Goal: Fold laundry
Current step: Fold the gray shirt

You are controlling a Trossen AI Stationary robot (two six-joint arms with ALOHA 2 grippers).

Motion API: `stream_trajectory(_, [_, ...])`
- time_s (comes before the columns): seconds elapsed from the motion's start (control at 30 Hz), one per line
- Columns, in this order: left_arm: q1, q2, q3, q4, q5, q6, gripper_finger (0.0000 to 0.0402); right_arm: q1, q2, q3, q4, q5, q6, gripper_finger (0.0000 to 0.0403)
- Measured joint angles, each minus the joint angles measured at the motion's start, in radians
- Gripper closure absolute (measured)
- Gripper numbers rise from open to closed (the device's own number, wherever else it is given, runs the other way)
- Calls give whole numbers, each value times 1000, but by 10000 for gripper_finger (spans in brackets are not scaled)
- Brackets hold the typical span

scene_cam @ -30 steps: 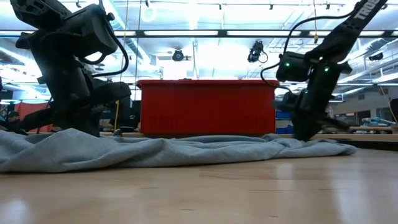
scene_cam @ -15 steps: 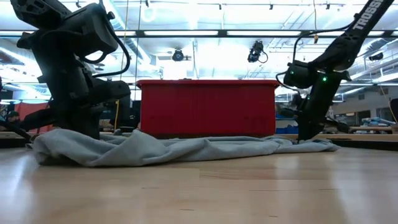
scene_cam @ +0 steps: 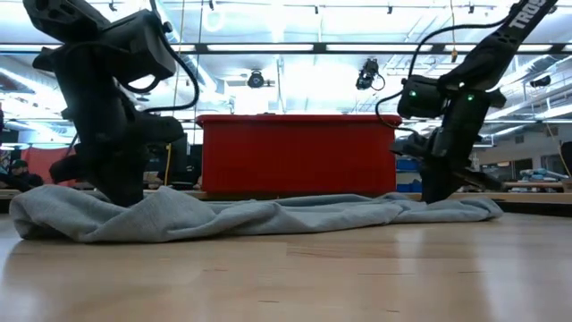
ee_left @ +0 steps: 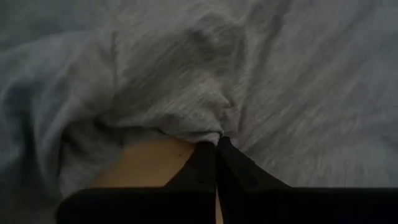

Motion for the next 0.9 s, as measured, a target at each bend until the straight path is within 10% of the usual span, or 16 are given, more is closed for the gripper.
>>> stream_trajectory(0.47, [62,-65,-4,-8,124,148,401,-179,-15,124,96,285,-44,401])
stream_trajectory(0.9, [27,-101,-6,-59,134,-52,401,0,-47,257,-352,25,-218,380])
